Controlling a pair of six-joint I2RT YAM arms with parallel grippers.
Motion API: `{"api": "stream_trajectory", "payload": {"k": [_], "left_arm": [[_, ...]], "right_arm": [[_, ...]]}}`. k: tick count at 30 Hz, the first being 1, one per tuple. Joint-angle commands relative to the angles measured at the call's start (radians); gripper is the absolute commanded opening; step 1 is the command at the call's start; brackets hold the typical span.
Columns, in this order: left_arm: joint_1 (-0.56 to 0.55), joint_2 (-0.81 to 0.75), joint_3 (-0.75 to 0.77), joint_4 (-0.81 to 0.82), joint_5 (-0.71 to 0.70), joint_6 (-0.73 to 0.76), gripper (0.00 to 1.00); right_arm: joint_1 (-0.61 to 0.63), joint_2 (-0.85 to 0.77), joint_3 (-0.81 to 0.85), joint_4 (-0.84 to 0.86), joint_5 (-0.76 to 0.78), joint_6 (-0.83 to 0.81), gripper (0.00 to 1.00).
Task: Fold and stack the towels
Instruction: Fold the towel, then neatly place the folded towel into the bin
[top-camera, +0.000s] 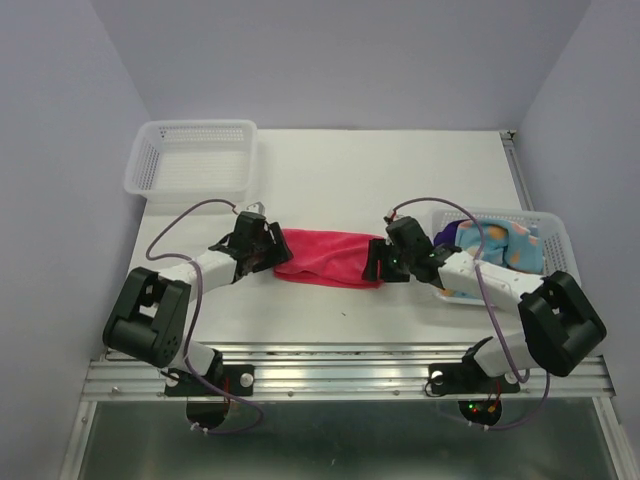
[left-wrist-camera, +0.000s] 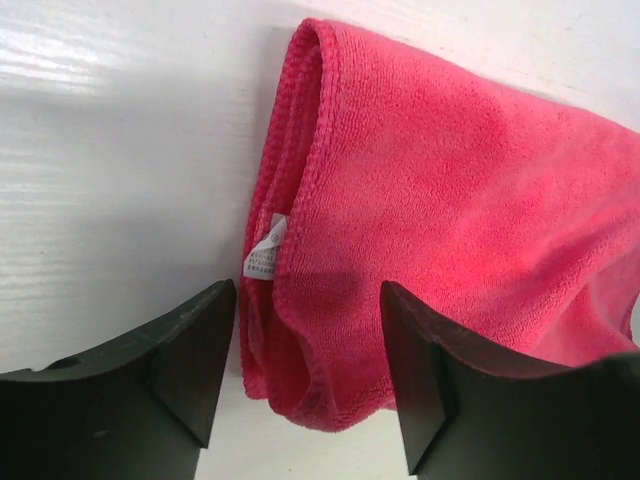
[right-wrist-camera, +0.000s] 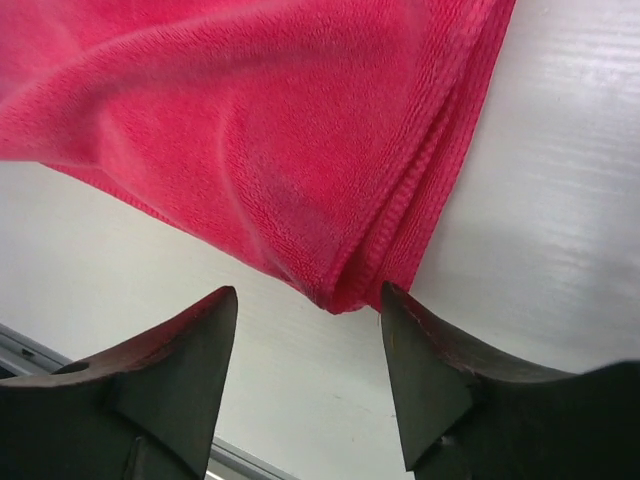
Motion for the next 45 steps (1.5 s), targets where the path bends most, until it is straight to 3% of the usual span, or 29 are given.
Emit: {"api": "stream_trajectory", "payload": {"k": [1, 4, 5, 9, 11, 20, 22, 24, 26, 27, 29, 36, 45], "left_arm": [[-0.006, 0.048, 0.028, 0.043, -0.005, 0.016, 0.65], [-0.009, 0.079, 0.023, 0.059, 0.011, 0.013, 0.48], [-0.010, 0.094, 0.022, 0.065, 0.012, 0.013, 0.41], [-0.010, 0.121, 0.028, 0.071, 0.015, 0.002, 0.12], [-0.010, 0.131, 0.033, 0.068, 0.012, 0.002, 0.00], [-0.010, 0.133, 0.037, 0.059, 0.020, 0.008, 0.00], [-0.010, 0.124, 0.033, 0.060, 0.021, 0.011, 0.00], [-0.012, 0.107, 0.034, 0.060, 0.026, 0.030, 0.00], [-0.018, 0.069, 0.037, 0.053, 0.014, 0.043, 0.00], [-0.030, 0.055, 0.042, 0.048, 0.009, 0.053, 0.00], [-0.053, 0.023, 0.083, 0.016, -0.043, 0.091, 0.00], [-0.090, 0.033, 0.284, -0.131, -0.152, 0.240, 0.00], [-0.090, 0.199, 0.713, -0.303, -0.319, 0.508, 0.00]], "right_arm": [[0.033, 0.028, 0.037, -0.044, 0.078, 0.030, 0.61], [0.044, 0.042, 0.037, -0.058, 0.098, 0.046, 0.39], [0.045, 0.042, 0.036, -0.064, 0.105, 0.050, 0.27], [0.045, 0.019, 0.024, -0.102, 0.162, 0.081, 0.04], [0.045, 0.005, 0.018, -0.114, 0.167, 0.084, 0.03], [0.045, -0.027, -0.050, -0.105, 0.112, 0.086, 0.05], [0.045, -0.019, -0.064, -0.078, 0.082, 0.080, 0.16], [0.047, -0.015, -0.061, -0.076, 0.075, 0.072, 0.40], [0.045, -0.030, -0.052, -0.072, 0.076, 0.061, 0.58], [0.047, -0.042, -0.036, -0.070, 0.076, 0.055, 0.80], [0.047, -0.096, -0.022, -0.056, 0.064, 0.028, 1.00], [0.047, -0.269, 0.057, -0.081, 0.022, -0.019, 1.00], [0.045, -0.417, 0.045, -0.113, 0.122, -0.072, 1.00]]}}
